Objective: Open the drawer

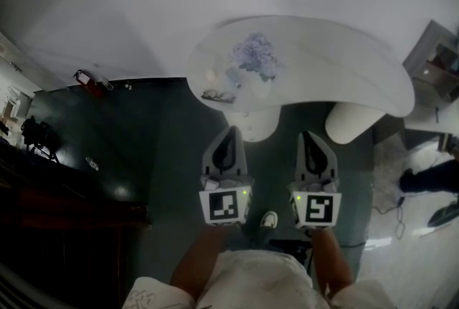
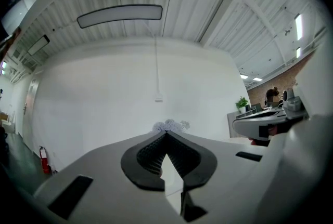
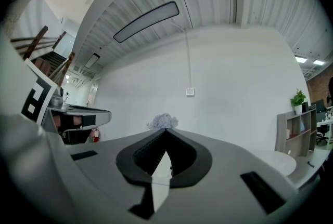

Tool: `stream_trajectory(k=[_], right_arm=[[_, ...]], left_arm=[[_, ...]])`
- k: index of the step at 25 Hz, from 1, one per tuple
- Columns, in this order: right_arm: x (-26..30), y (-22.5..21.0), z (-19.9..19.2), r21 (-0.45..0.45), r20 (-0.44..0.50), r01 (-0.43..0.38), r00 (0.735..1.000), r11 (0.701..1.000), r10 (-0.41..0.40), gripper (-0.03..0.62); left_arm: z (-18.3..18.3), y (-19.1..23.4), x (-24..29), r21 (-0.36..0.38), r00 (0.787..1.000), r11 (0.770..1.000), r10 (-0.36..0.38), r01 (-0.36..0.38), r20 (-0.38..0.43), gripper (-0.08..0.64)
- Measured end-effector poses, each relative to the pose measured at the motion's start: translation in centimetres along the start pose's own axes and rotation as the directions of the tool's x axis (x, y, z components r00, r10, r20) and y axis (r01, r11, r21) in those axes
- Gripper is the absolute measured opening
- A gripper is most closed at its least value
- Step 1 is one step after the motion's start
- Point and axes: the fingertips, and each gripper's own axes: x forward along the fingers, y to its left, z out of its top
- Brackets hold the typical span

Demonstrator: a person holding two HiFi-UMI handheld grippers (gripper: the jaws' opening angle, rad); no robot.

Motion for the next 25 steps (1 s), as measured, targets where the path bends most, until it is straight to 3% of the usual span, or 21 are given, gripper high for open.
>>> stream_trajectory(k=[11,25], right_arm=[[5.0,1.8,-4.6,-0.004,-0.019,0.009,1.0,1.0,-0.009,0.005],[9.4,4.7,-18.8,-0.015,-0.099,0.012,0.995,1.0,-0.014,0.005]], left_arm=[[-5.8,2.6,3.9,-0.037,0.999,0.999,-0.008,0.007,-0.036,-0.003],[-20.6,5.7,6.1,-0.094,0.992,0.996,-0.01,-0.002,-0.125,-0.003]])
